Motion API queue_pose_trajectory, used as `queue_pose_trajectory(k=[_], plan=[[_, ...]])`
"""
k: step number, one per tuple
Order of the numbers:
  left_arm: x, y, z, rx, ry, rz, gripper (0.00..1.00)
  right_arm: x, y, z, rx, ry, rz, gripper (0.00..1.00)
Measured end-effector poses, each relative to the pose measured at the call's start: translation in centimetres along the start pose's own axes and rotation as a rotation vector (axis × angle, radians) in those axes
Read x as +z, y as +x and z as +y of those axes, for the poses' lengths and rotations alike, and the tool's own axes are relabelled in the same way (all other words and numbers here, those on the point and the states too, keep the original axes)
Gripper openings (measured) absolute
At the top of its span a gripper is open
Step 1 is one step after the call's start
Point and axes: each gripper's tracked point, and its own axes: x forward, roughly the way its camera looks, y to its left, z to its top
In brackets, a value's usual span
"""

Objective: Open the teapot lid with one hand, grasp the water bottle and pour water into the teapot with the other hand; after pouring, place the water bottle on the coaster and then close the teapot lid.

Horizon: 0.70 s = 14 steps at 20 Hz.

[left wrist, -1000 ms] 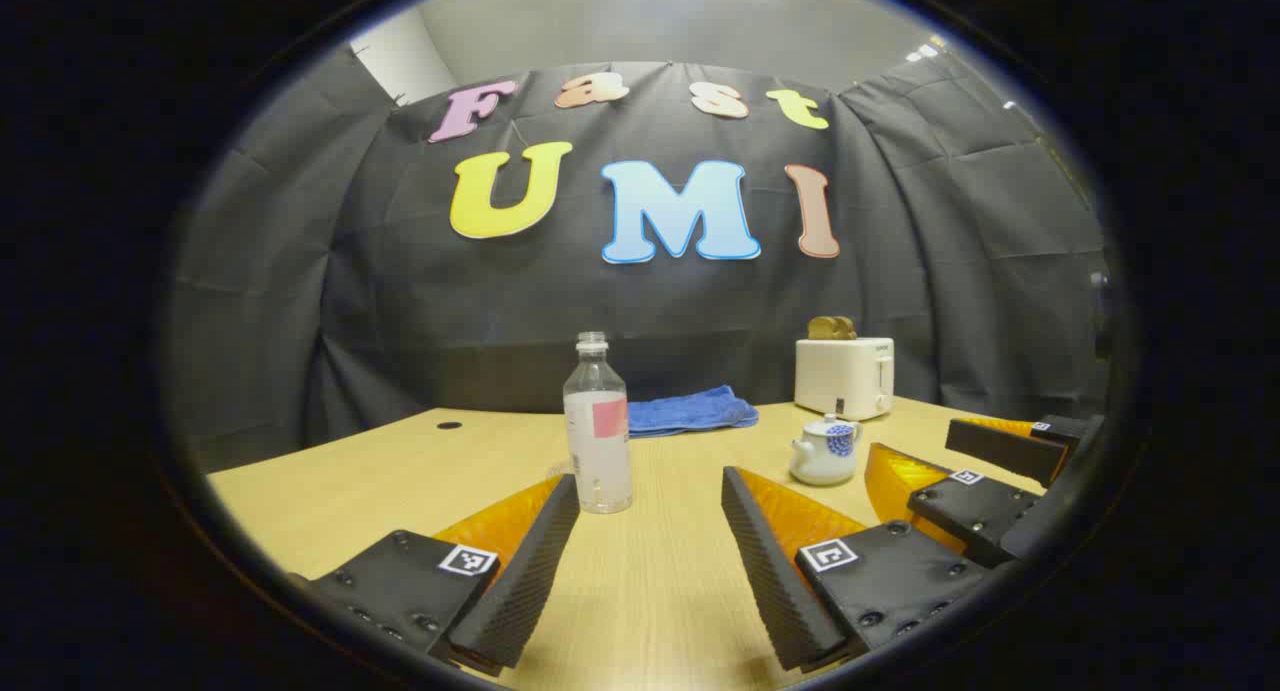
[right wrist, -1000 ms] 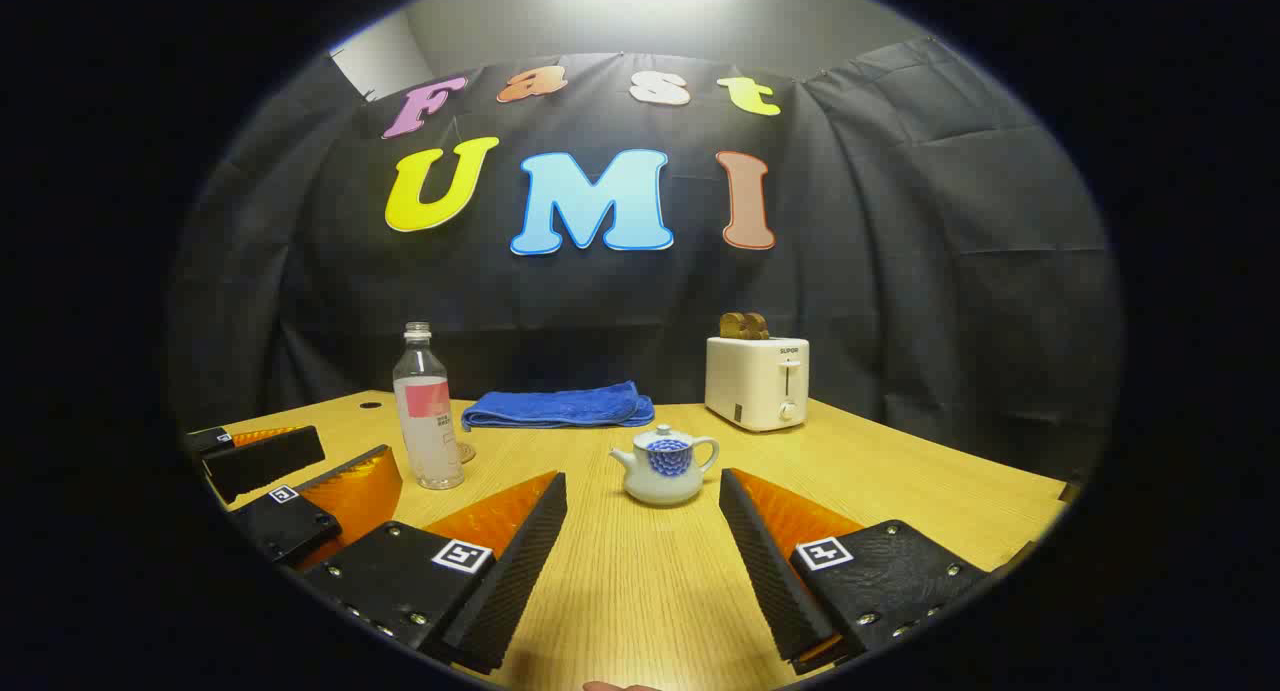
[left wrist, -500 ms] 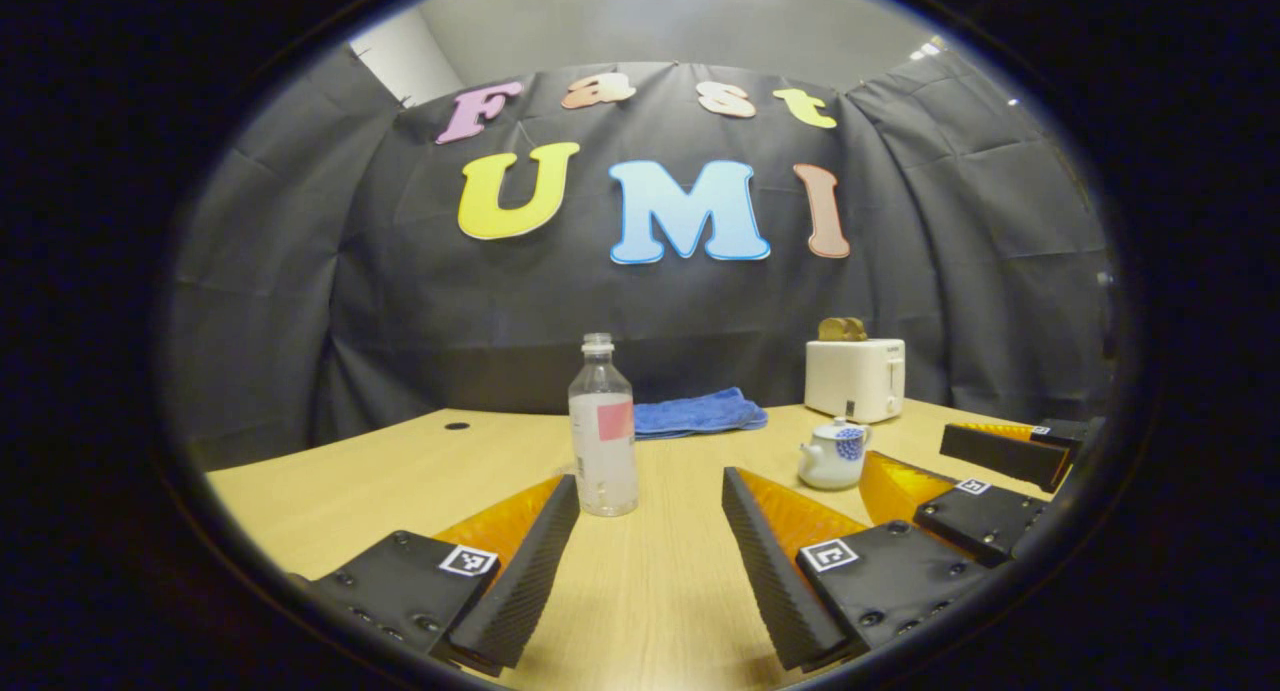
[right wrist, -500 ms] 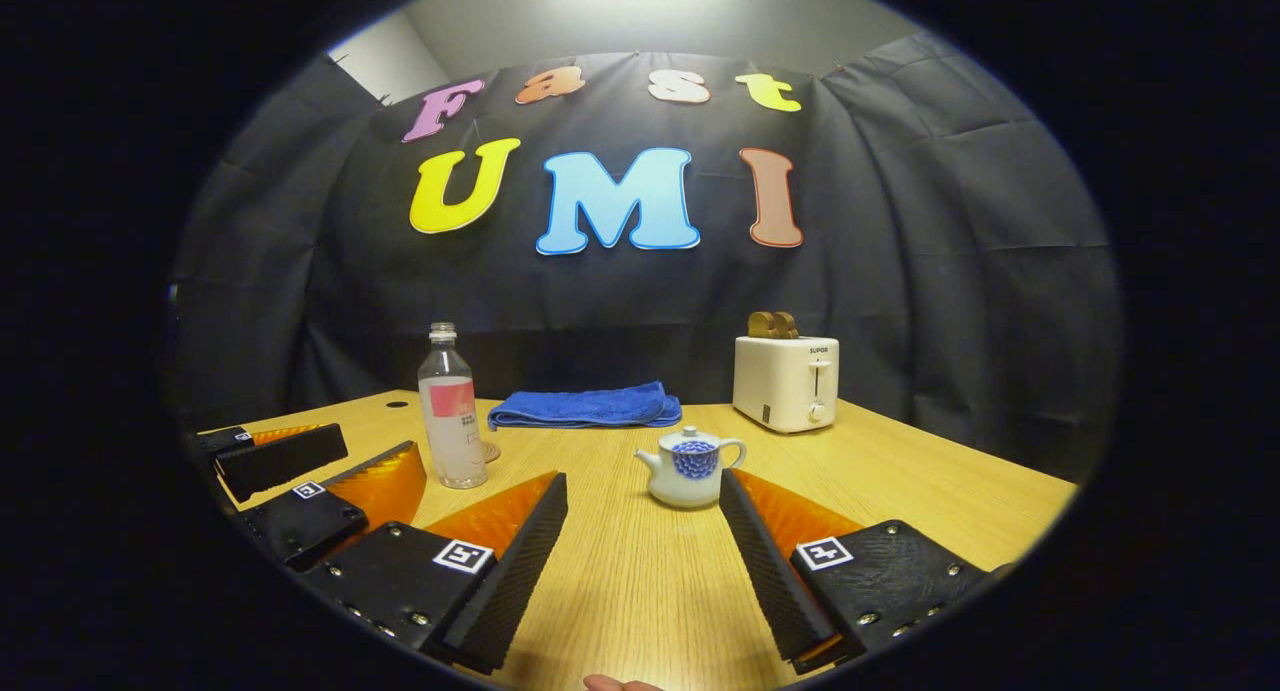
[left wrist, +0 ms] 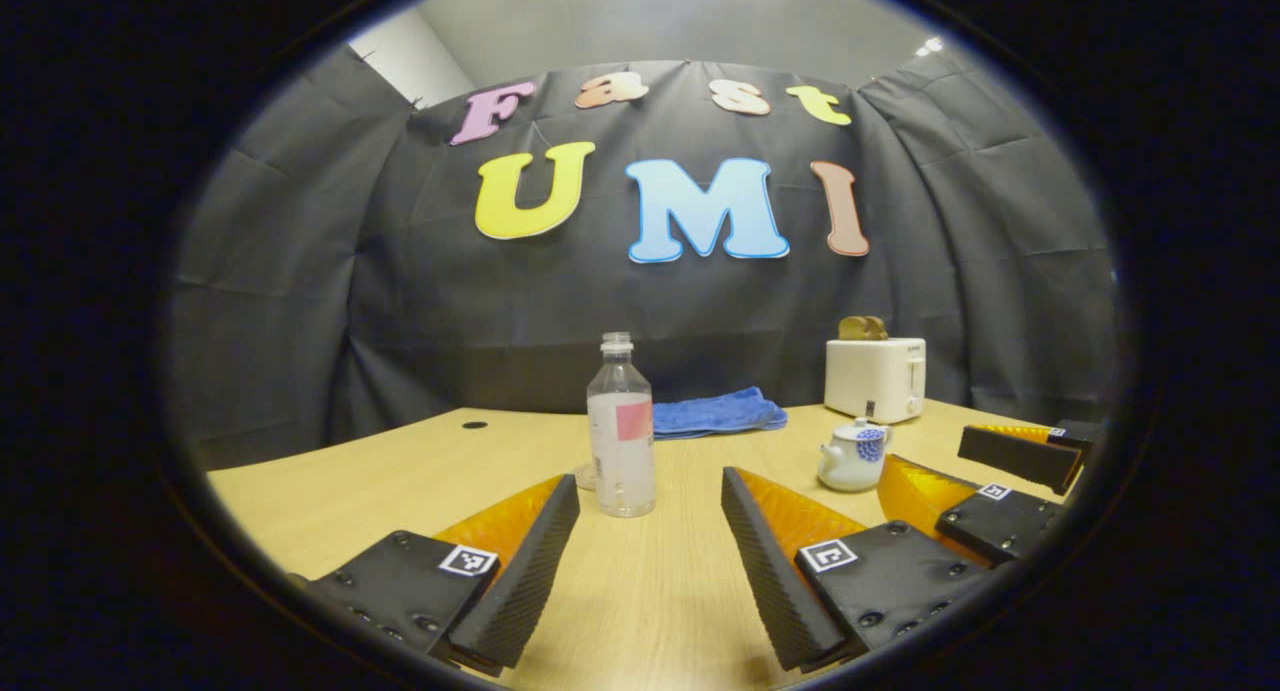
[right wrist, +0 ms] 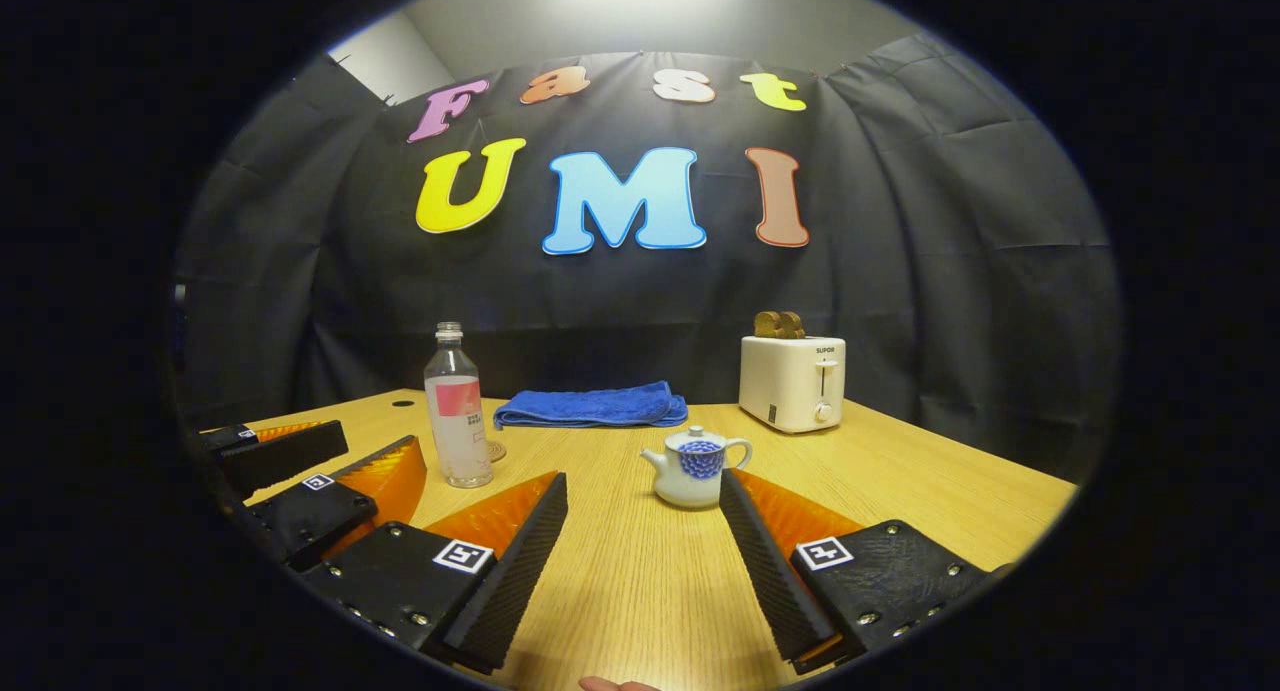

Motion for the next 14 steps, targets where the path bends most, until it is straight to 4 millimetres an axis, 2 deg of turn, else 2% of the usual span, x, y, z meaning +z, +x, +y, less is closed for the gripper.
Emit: queue_pose_trajectory(k=[14], plan=[[0.14,-0.09,-0.32,-0.047,0.001,-0.002,1.0,0.02,0.1,-0.11,-0.007,-0.001,-0.004,0.95]])
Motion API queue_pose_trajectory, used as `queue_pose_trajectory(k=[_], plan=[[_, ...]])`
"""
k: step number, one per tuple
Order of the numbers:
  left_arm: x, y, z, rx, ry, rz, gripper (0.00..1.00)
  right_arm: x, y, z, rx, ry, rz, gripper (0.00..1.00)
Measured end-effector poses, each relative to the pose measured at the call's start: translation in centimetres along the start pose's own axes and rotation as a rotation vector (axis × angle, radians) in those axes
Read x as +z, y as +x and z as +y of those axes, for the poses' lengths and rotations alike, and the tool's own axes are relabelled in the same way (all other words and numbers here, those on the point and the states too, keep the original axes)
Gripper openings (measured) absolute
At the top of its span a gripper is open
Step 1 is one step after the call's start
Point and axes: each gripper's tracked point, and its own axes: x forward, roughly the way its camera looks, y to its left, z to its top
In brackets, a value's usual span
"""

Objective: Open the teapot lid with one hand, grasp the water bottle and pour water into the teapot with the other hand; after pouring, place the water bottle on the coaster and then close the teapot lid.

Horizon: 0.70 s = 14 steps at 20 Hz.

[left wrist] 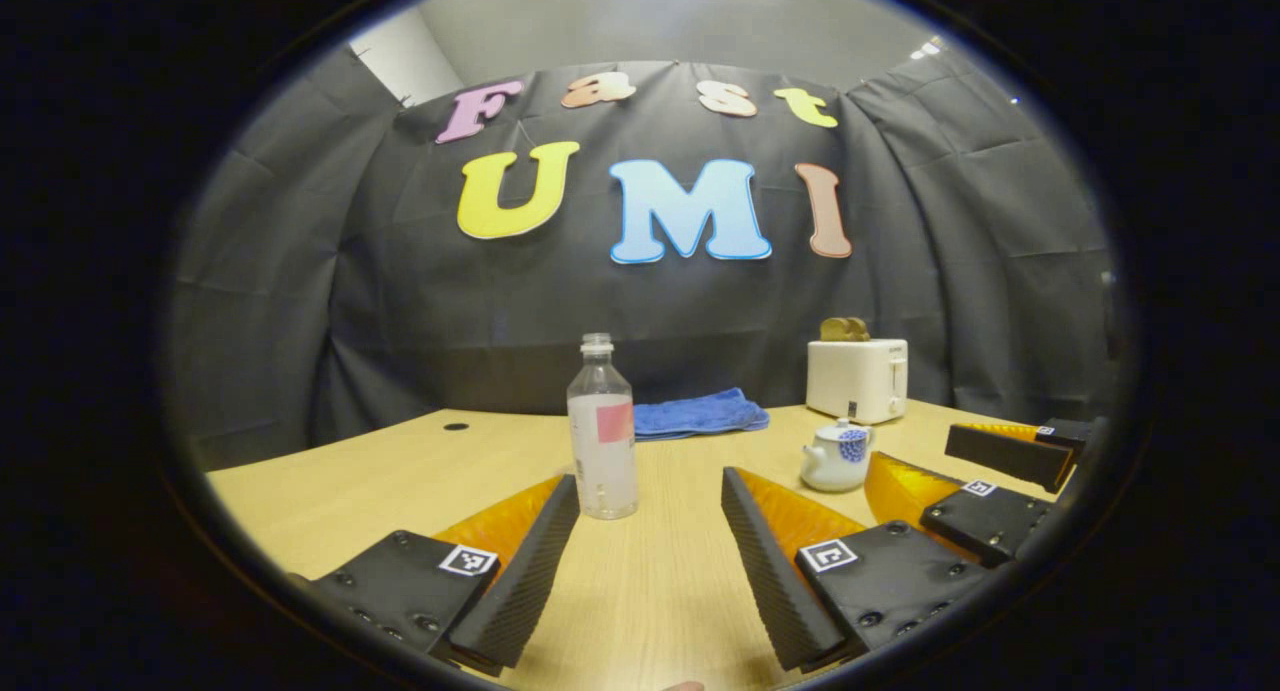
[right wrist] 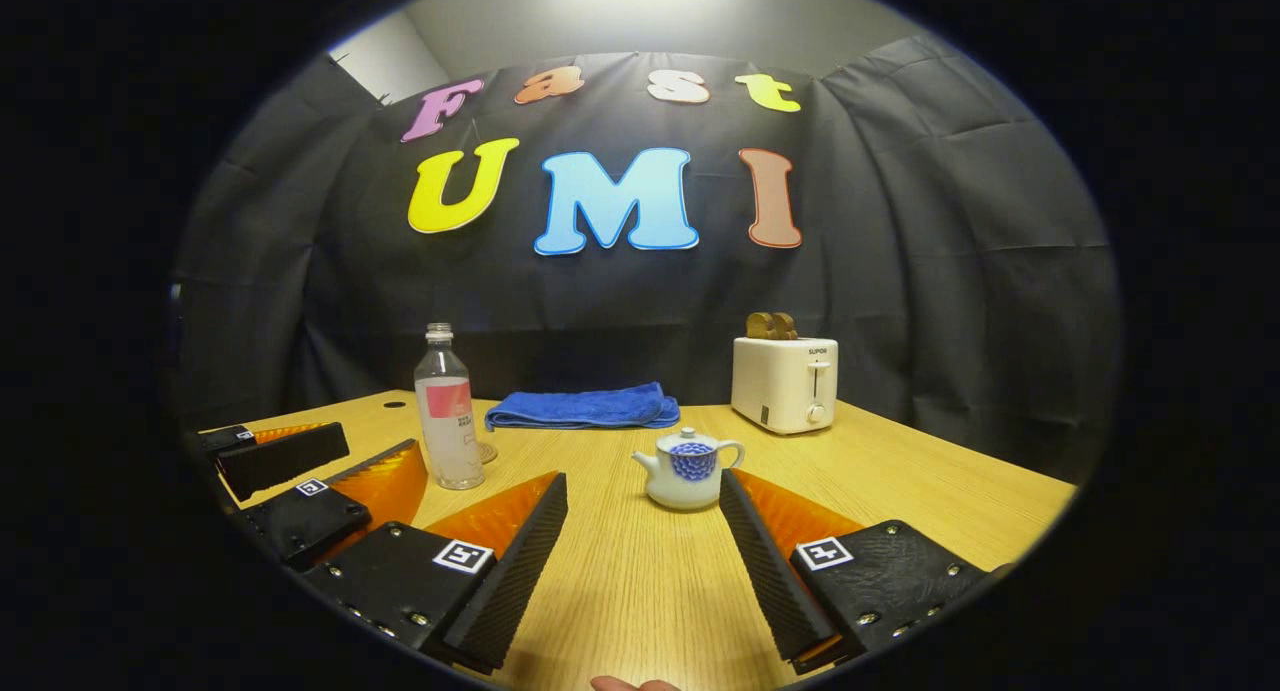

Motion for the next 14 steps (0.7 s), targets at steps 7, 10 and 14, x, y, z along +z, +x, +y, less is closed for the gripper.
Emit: queue_pose_trajectory(k=[7,10,14], plan=[[0.4,4.5,1.9,0.014,0.016,0.018,1.0,0.6,4.0,-1.9,-0.031,0.044,0.036,0.95],[2.0,6.6,2.8,0.023,0.01,0.001,1.0,0.7,7.2,-3.2,-0.033,0.055,0.072,0.94],[3.1,8.9,2.3,0.01,0.044,-0.012,0.99,0.3,10.8,-4.2,-0.044,0.048,0.109,0.95]])
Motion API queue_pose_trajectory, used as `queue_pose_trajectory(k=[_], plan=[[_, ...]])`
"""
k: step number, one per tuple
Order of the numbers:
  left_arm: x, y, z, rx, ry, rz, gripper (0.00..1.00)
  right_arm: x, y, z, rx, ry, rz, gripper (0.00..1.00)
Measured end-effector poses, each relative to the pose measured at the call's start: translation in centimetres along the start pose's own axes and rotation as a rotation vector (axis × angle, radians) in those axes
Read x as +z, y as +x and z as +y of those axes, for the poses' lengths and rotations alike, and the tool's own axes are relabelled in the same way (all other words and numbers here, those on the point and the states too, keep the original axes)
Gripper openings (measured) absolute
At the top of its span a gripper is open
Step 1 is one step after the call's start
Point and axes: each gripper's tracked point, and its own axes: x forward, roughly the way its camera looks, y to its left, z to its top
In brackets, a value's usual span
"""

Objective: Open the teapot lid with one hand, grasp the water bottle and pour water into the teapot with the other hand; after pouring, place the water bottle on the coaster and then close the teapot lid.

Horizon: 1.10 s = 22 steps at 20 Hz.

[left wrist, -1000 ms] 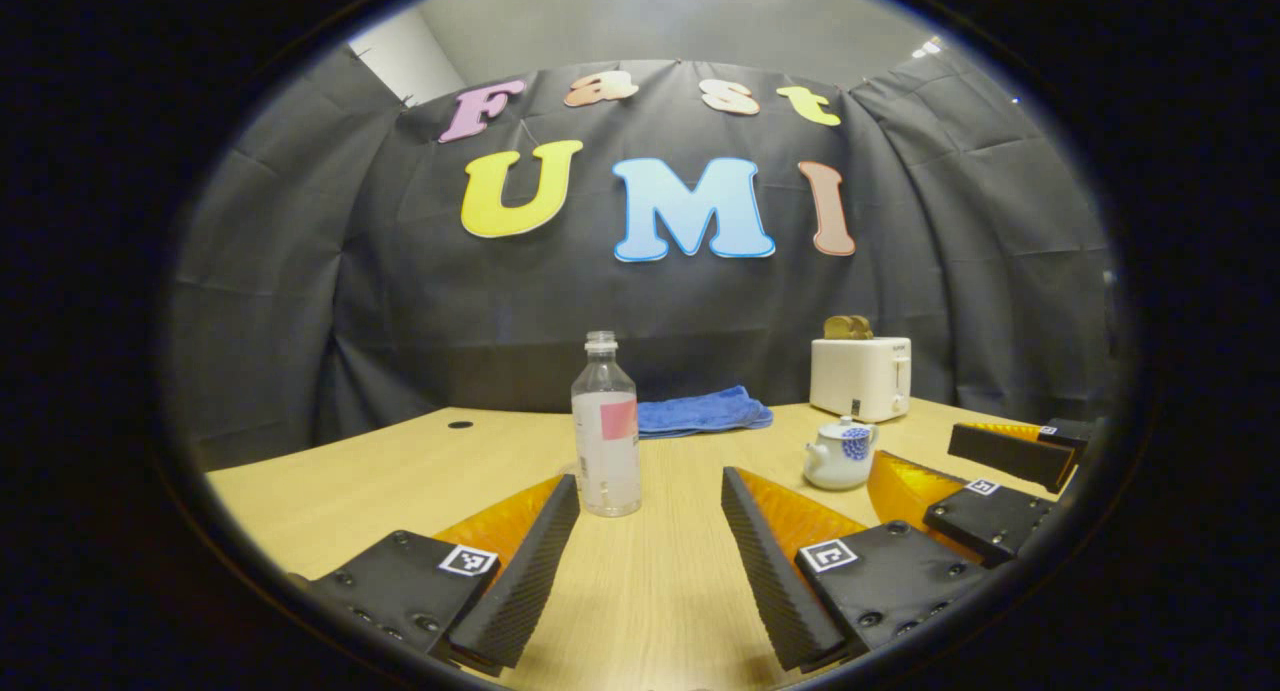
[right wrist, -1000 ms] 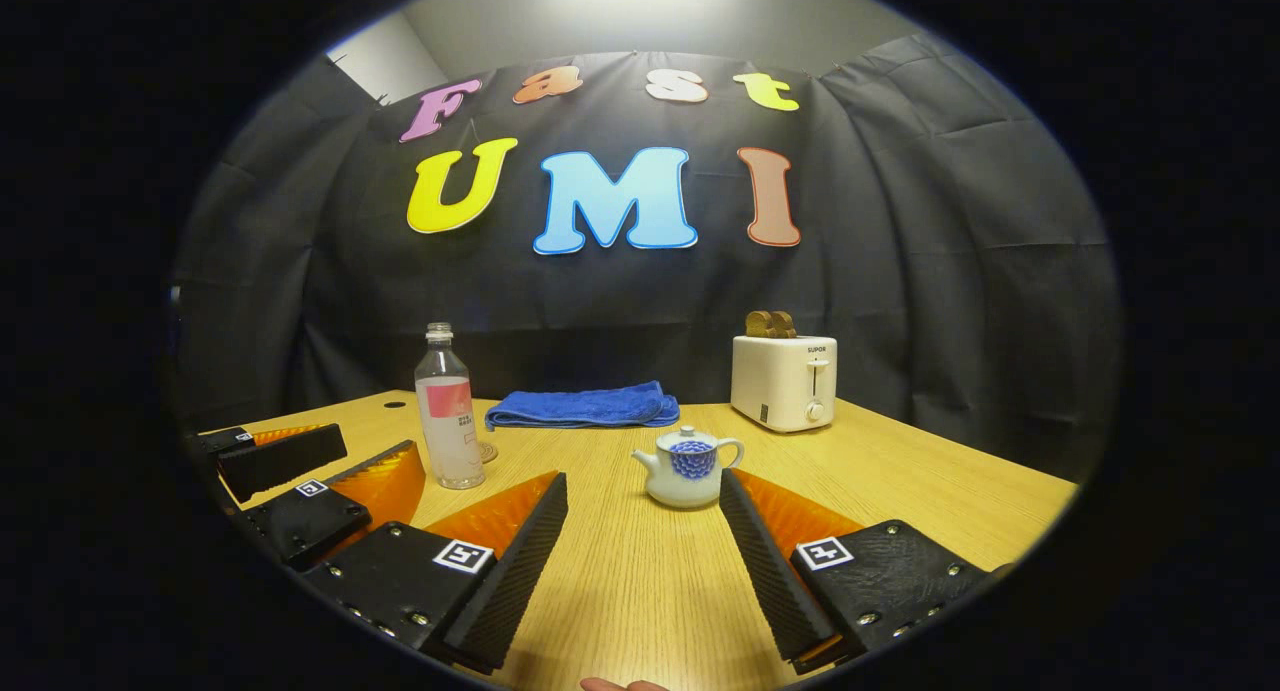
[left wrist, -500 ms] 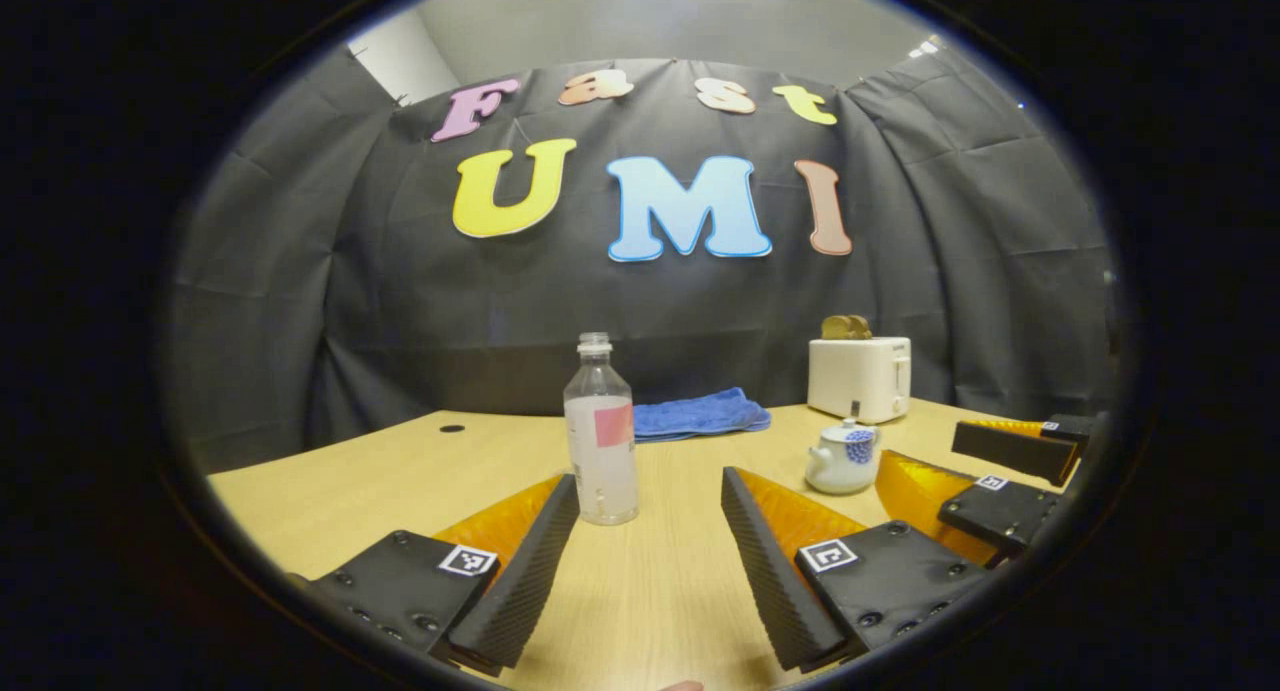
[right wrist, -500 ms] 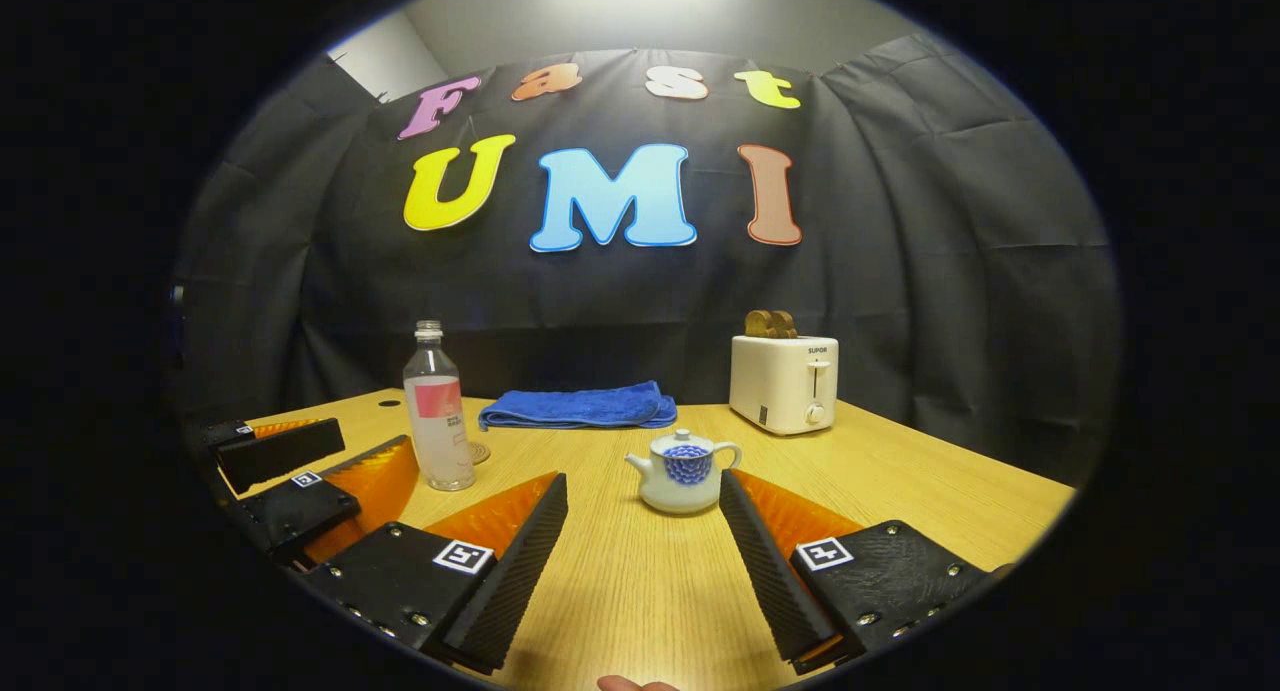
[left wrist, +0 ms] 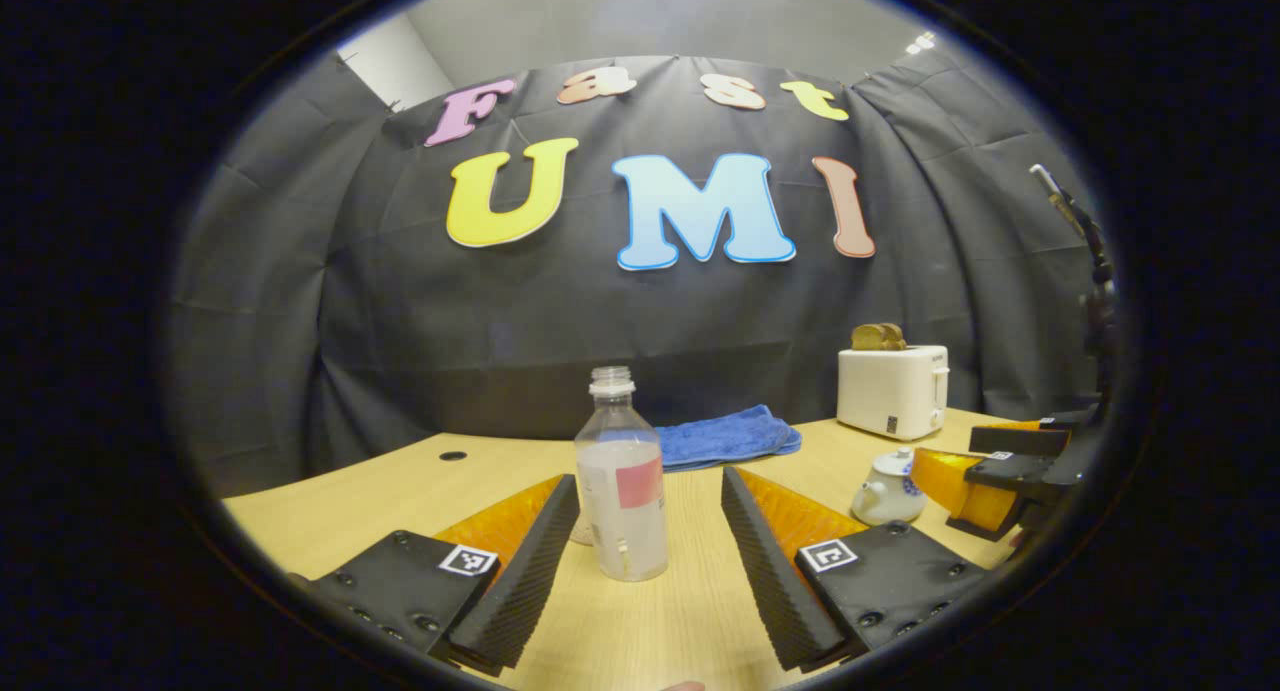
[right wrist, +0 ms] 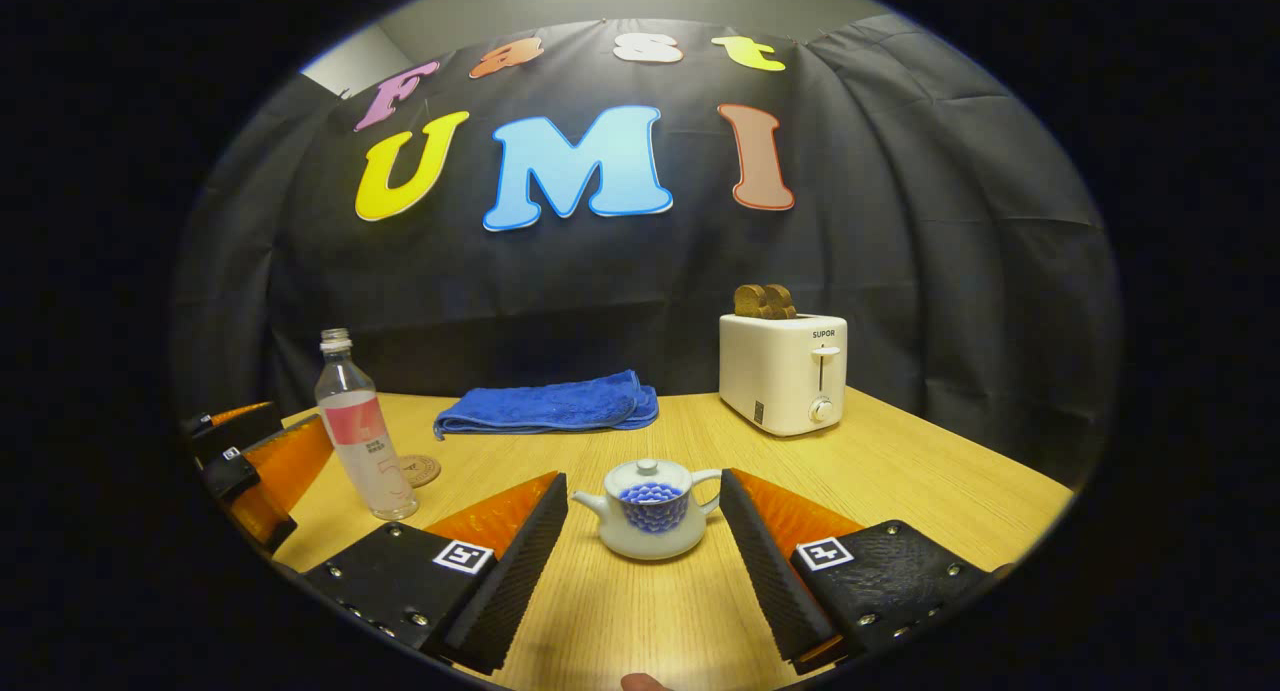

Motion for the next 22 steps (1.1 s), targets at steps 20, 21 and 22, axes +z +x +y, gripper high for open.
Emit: queue_pose_trajectory(k=[20,21,22], plan=[[0.1,3.7,-0.6,-0.036,0.036,0.03,1.0,0.4,6.9,-0.5,-0.026,-0.106,0.036,0.47],[0.0,3.6,-0.7,-0.037,0.034,0.031,1.0,0.5,6.8,-0.3,-0.02,-0.114,0.032,0.47],[0.0,3.5,-0.7,-0.04,0.03,0.031,1.0,0.7,7.1,-0.1,-0.029,-0.12,0.038,0.47]])
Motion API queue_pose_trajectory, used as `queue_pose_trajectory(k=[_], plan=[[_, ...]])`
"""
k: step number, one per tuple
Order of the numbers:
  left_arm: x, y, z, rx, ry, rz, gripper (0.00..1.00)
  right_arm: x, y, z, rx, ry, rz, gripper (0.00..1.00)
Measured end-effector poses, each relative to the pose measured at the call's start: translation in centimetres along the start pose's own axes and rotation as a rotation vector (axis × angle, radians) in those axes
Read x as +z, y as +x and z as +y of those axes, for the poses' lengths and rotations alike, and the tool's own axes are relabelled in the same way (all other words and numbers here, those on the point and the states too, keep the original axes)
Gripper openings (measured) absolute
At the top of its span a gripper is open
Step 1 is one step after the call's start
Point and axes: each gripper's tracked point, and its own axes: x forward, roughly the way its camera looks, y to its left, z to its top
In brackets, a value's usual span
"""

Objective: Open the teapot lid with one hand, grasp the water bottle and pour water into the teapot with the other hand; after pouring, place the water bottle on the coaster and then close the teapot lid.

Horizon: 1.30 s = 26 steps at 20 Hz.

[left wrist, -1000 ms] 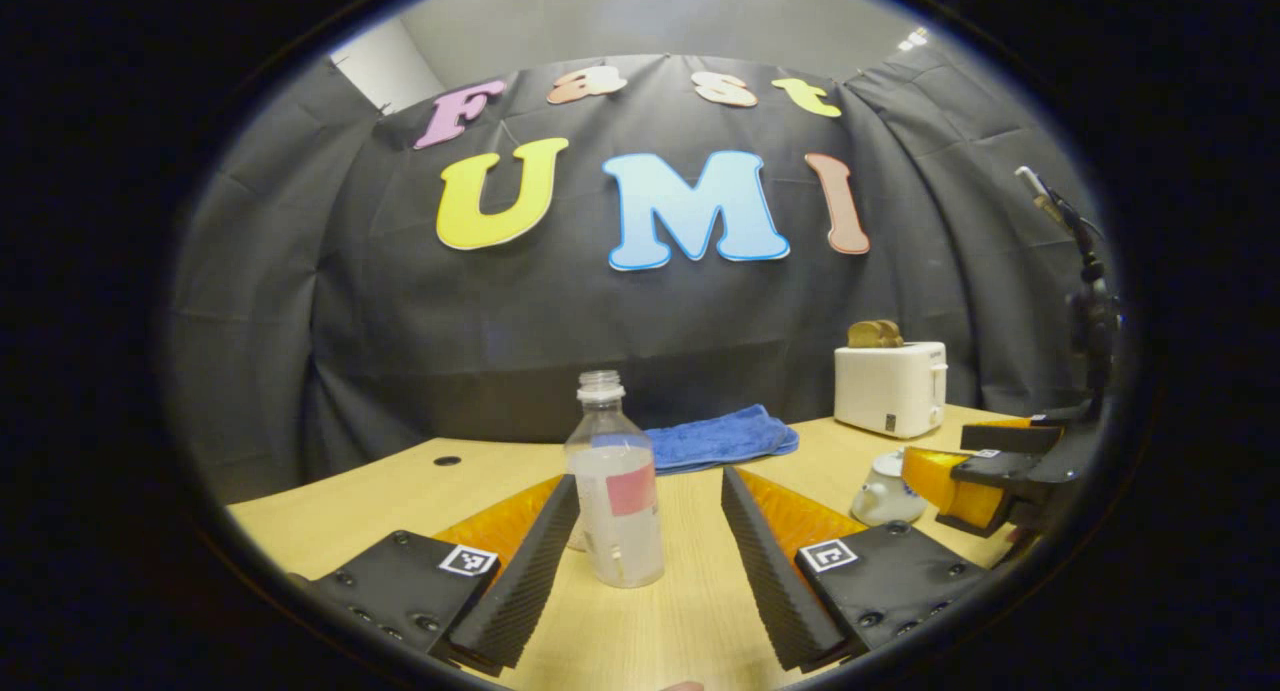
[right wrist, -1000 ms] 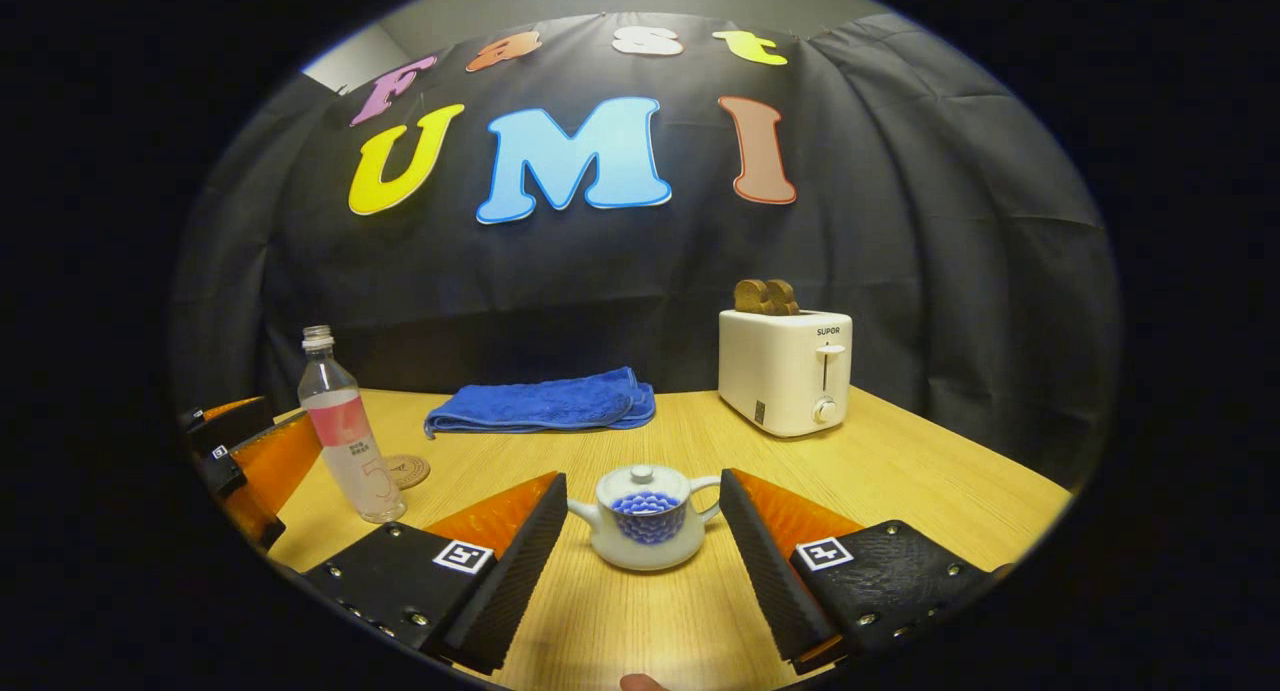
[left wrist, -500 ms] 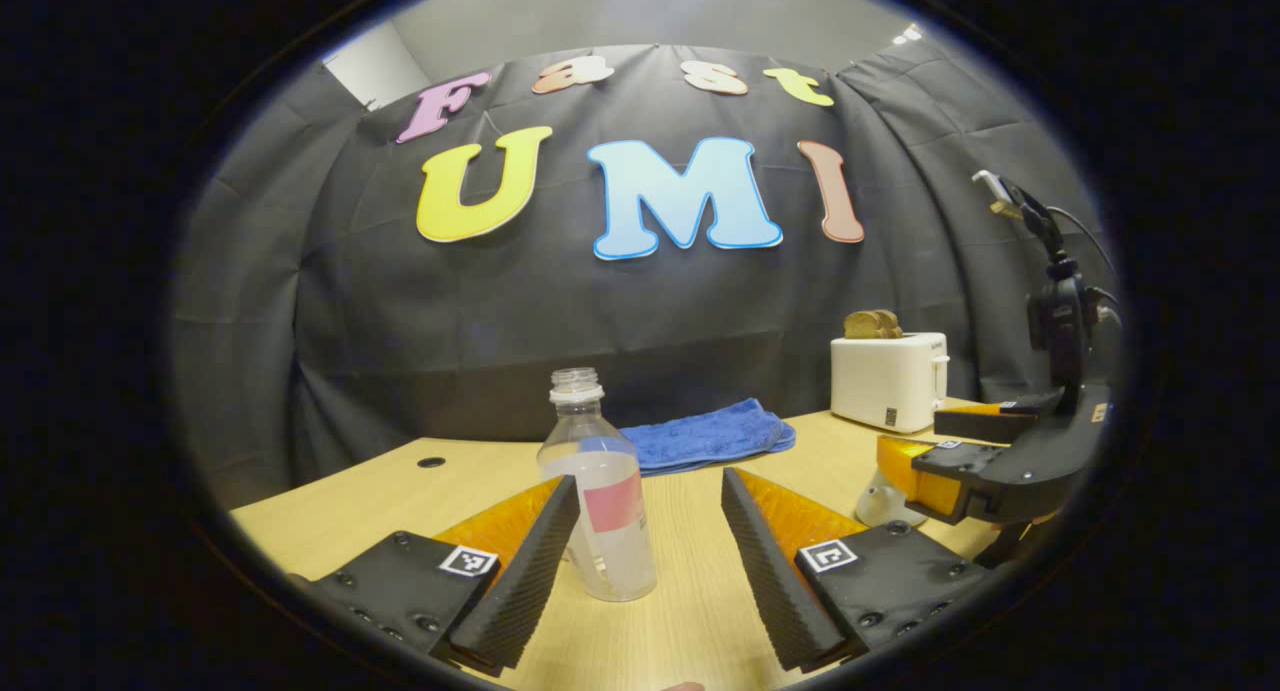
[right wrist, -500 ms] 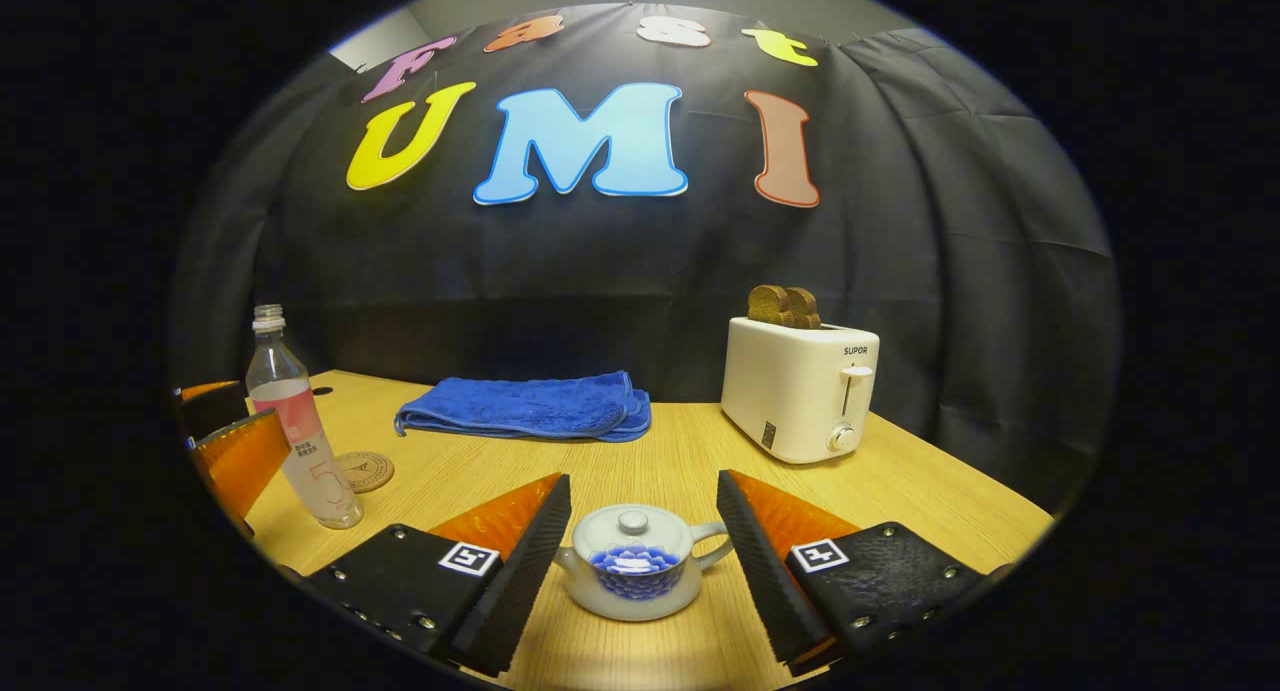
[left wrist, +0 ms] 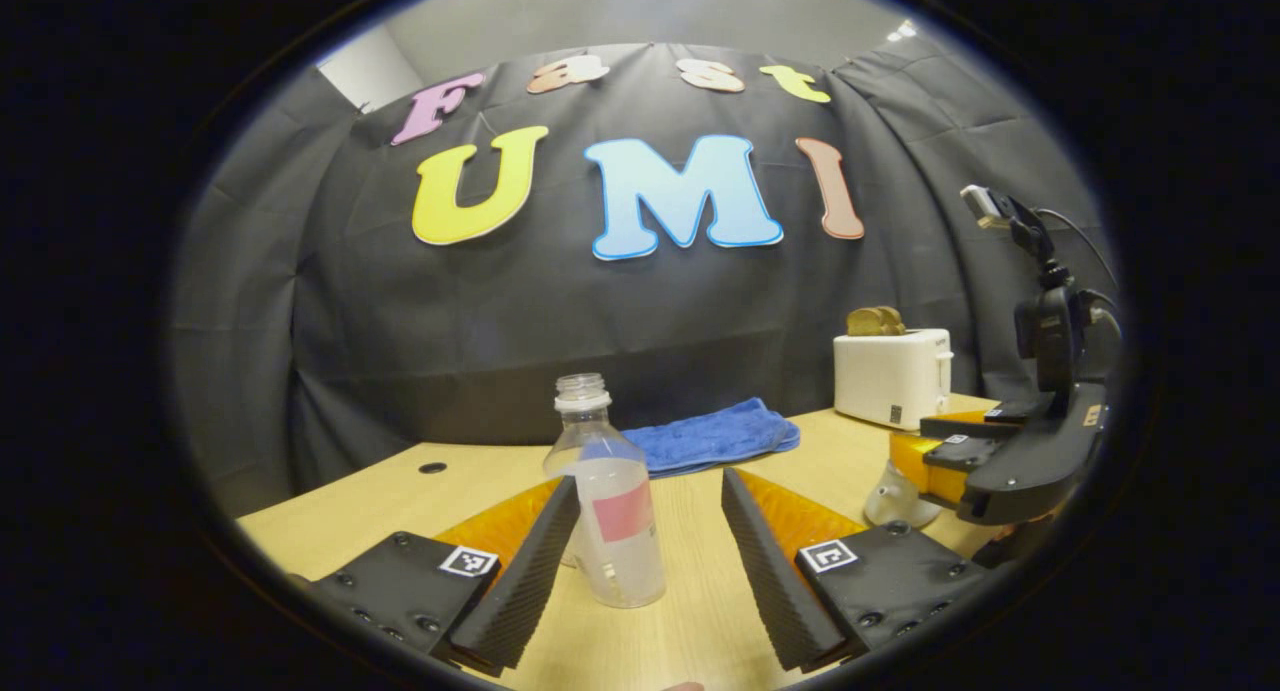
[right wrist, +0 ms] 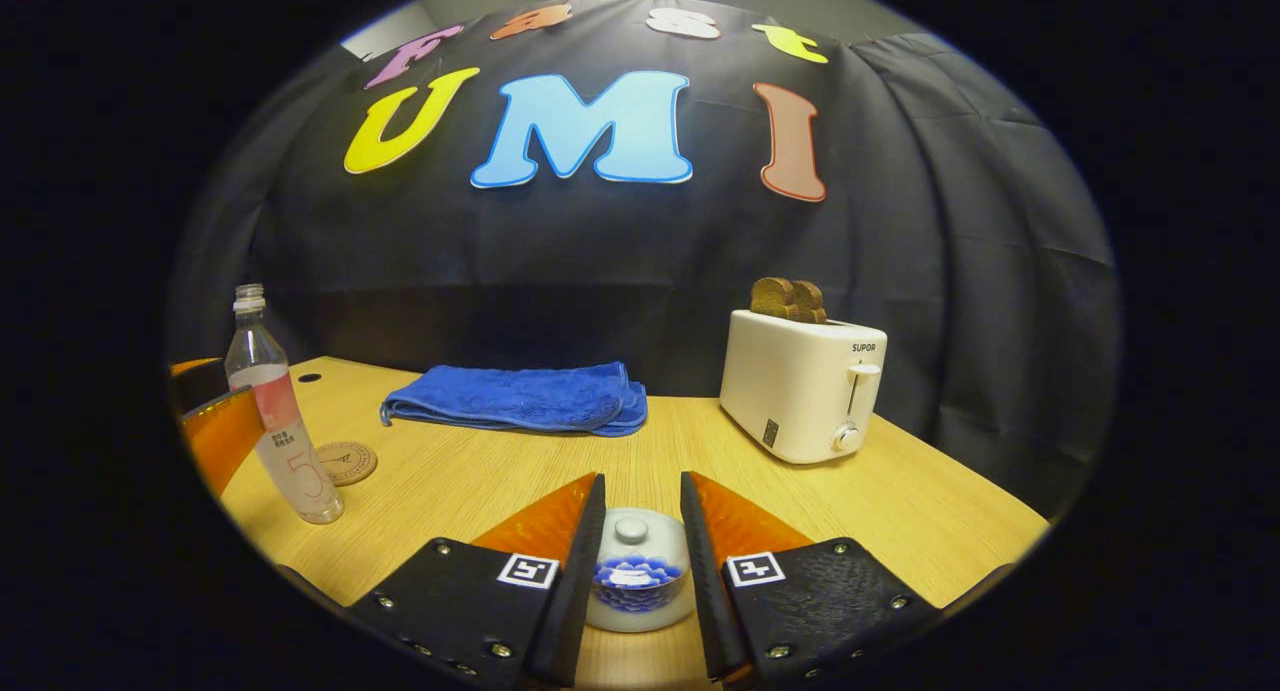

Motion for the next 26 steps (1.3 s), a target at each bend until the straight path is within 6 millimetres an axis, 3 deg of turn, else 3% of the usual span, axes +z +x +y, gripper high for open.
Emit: queue_pose_trajectory(k=[1,6,7,18,26], plan=[[0.0,0.0,-0.1,-0.002,-0.003,0.0,1.0,-0.2,-0.7,-0.1,0.0,-0.004,0.002,0.11],[0.3,0.1,0.0,-0.002,0.003,-0.005,1.0,-0.1,0.0,-0.4,0.016,0.0,-0.012,0.14],[0.2,0.1,0.1,0.0,0.006,-0.003,1.0,-0.2,-0.2,-0.2,0.016,-0.004,-0.01,0.04],[0.1,-0.1,2.0,0.07,0.013,-0.008,1.0,0.0,-0.5,0.0,0.037,-0.003,-0.025,0.05],[-1.5,2.5,2.7,0.084,0.045,0.011,1.0,0.6,-0.8,-0.1,0.046,0.0,-0.041,0.05]])
